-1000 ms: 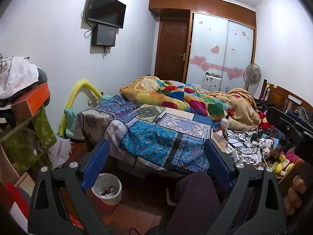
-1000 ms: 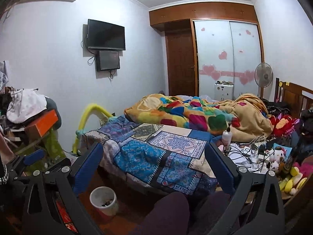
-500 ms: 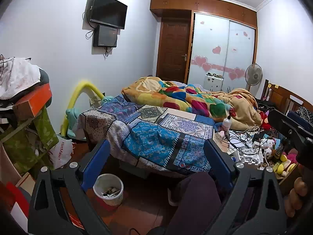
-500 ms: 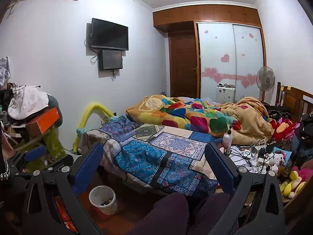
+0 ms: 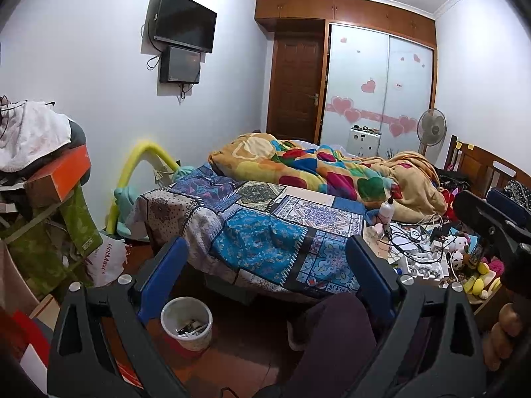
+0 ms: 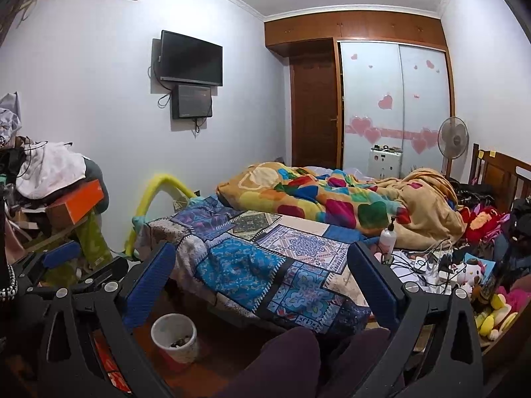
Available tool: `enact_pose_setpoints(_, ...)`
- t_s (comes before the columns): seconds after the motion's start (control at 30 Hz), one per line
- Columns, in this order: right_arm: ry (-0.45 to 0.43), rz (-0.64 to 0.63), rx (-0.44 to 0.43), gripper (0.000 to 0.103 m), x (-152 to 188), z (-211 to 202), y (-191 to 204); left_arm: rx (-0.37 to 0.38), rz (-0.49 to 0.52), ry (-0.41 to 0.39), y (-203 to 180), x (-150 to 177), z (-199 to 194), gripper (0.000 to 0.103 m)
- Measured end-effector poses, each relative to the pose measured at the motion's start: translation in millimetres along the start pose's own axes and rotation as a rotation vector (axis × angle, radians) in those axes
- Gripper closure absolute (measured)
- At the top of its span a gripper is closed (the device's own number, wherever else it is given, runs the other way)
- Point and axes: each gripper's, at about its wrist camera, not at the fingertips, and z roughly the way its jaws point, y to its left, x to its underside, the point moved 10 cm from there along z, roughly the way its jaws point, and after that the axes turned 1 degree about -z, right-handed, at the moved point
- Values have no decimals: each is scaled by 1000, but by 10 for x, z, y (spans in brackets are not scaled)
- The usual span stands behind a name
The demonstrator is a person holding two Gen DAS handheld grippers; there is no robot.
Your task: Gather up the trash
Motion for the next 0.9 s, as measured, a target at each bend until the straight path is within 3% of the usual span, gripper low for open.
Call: enact_pose_setpoints(0.9,-6,-12,-19,0,-45,-4,59,-11,9,-32,-6,-101,-64,6)
